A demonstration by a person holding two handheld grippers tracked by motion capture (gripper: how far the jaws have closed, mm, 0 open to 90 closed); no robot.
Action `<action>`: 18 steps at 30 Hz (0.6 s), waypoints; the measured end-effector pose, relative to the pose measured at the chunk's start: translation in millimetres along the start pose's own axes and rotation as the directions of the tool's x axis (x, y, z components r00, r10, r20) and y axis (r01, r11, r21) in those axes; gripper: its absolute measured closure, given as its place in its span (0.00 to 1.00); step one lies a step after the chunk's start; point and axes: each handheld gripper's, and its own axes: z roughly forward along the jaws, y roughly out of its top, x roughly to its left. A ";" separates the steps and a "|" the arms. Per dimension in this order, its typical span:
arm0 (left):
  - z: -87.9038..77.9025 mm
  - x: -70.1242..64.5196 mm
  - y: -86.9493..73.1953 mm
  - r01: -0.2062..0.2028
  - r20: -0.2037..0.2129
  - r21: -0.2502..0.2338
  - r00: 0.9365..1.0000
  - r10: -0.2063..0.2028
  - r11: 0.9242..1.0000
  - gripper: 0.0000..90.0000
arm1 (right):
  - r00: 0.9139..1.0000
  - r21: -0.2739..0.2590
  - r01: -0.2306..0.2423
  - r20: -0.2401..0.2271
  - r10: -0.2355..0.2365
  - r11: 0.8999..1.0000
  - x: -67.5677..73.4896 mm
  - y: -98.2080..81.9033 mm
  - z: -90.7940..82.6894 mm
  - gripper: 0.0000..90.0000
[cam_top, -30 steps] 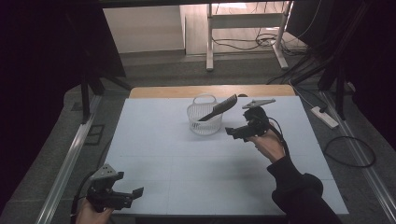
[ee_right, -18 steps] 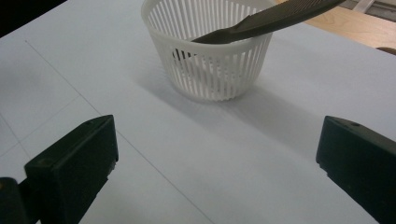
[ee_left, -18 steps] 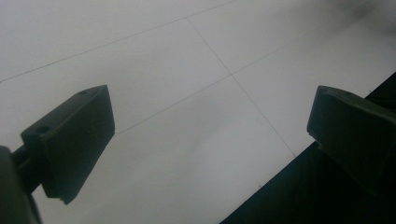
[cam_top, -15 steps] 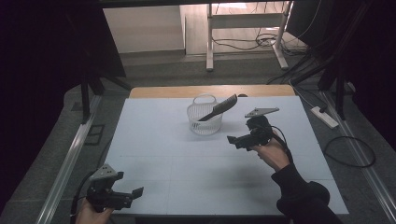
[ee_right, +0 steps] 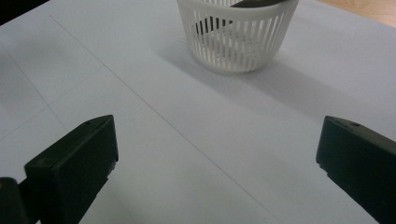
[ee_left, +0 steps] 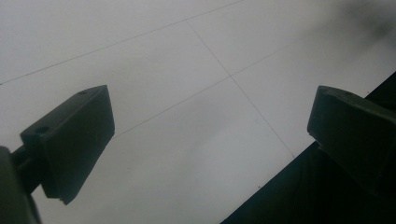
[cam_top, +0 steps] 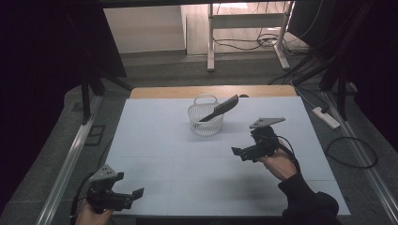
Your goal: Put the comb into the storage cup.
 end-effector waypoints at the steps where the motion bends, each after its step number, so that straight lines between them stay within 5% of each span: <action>1: 0.0 0.2 0.0 -0.002 0.000 0.000 1.000 0.002 1.000 0.02 | 1.000 -0.001 0.001 -0.002 -0.001 1.000 0.3 -2.0 -2.3 0.00; 18: -0.1 0.0 0.1 -0.003 0.001 -0.001 1.000 0.003 1.000 0.02 | 1.000 0.008 0.003 0.022 -0.004 1.000 3.6 -32.5 -29.9 0.00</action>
